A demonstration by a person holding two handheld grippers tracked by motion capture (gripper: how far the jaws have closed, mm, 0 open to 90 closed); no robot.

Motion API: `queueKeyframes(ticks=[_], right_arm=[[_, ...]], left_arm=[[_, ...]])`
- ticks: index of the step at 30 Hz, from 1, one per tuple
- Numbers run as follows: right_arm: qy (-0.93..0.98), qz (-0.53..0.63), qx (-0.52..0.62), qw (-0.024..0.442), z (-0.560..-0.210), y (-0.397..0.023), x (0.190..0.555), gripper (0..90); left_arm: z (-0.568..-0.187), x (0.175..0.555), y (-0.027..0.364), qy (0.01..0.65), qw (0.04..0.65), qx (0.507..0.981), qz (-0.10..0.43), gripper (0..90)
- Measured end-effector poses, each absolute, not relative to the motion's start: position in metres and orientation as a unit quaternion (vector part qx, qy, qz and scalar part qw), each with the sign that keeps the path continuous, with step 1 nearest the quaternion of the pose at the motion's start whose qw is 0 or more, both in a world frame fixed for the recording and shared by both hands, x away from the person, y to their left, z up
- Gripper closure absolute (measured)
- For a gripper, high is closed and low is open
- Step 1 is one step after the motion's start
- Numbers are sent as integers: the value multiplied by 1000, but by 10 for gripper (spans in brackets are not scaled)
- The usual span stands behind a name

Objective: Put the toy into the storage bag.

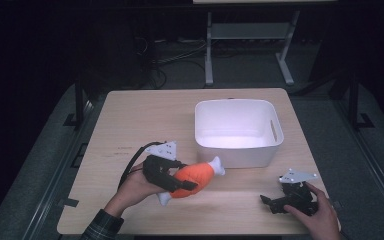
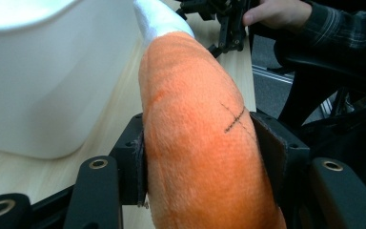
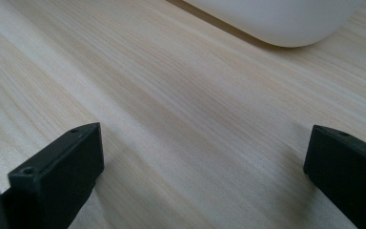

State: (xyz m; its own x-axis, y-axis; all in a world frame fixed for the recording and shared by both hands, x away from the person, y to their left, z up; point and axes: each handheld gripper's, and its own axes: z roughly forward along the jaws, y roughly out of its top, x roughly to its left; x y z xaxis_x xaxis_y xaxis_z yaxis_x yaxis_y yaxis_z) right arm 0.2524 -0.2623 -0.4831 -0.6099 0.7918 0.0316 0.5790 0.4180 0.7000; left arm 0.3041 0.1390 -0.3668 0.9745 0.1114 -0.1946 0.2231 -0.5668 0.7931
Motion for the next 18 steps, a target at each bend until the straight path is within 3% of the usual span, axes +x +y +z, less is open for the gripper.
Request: queueKeyframes(ticks=[18], right_arm=[[828, 346, 414, 154, -483, -262, 252, 0]], left_arm=[[-330, 319, 127, 70, 463, 882, -47, 436]])
